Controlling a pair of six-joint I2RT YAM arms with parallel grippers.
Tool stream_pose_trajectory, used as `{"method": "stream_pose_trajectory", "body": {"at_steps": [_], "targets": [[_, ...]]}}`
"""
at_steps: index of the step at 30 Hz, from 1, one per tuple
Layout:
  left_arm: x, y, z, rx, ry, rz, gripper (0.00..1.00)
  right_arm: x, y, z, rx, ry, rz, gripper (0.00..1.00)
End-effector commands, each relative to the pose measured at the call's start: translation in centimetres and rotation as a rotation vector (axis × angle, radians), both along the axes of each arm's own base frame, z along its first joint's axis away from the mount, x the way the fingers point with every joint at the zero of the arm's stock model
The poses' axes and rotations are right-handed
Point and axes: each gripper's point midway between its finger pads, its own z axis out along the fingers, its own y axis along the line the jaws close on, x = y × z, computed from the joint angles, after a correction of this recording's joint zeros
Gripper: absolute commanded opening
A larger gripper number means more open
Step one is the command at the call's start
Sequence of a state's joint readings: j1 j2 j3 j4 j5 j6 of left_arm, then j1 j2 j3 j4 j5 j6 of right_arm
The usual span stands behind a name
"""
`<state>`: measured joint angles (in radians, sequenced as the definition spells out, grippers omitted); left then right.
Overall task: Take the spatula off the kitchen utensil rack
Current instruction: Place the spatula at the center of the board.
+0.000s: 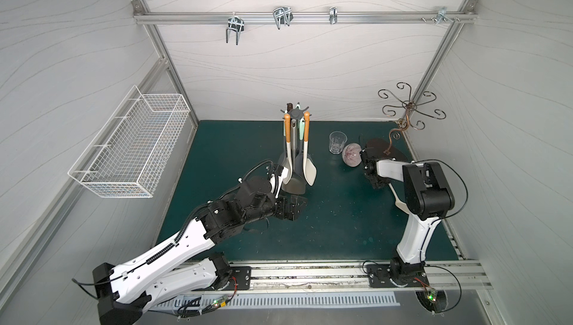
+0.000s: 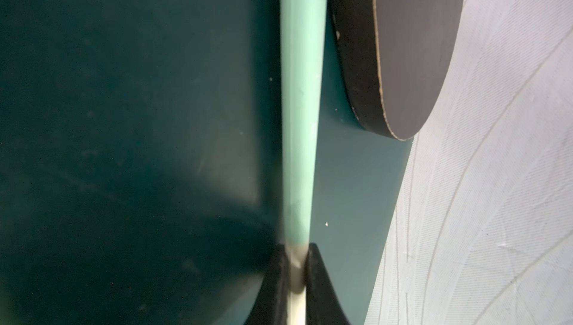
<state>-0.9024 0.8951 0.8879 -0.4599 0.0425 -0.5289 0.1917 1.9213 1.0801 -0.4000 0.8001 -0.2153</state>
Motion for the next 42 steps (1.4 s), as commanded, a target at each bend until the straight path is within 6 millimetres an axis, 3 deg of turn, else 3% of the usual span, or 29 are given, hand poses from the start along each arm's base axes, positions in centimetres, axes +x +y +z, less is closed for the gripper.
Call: {"method": "stream_pose_trajectory", "body": {"at_steps": [1,3,5,12,20,26,30,34,38,42], "targets": [[0.6,-0.5,1.4,-0.034,-0.036,0.007,1.00,-0.1,1.0,-2.0,0.098,0.005,-0.052,0.00],[0.6,-0.5,1.4,-0.029,-0.037,0.007,1.00,-0.2,1.1,-2.1,0.094,0.010,-0.056,0.00],[0.7,-0.5,1.4,-0.026,-0.037,0.006,1.00,-0.1,1.3,-2.2,0.106,0.016,-0.052,0.14],[0.8,-0.6,1.3,-0.020,-0.030,0.007,1.00,0.0,2.4,-2.2,0.174,0.036,-0.069,0.35],[0.8,0.0,1.8,0.005,-0.042,0.022,1.00,0.6,3.1,1.7,0.232,-0.041,-0.061,0.48],[0.6,1.1,2.4,0.030,-0.056,0.040,1.00,-0.2,3.8,4.8,0.310,-0.108,-0.069,0.56],[0.2,2.8,3.4,0.030,-0.085,0.079,1.00,-1.2,4.8,8.1,0.385,-0.194,-0.055,0.71],[-0.3,5.1,3.9,0.048,-0.096,0.135,1.00,-2.0,7.5,12.4,0.523,-0.298,0.004,0.84],[-1.1,7.9,4.1,0.076,-0.098,0.200,1.00,-3.3,10.5,17.3,0.651,-0.390,0.097,0.90],[-2.2,10.3,4.5,0.066,-0.099,0.246,1.00,-5.9,13.2,21.5,0.772,-0.456,0.178,0.95]]}}
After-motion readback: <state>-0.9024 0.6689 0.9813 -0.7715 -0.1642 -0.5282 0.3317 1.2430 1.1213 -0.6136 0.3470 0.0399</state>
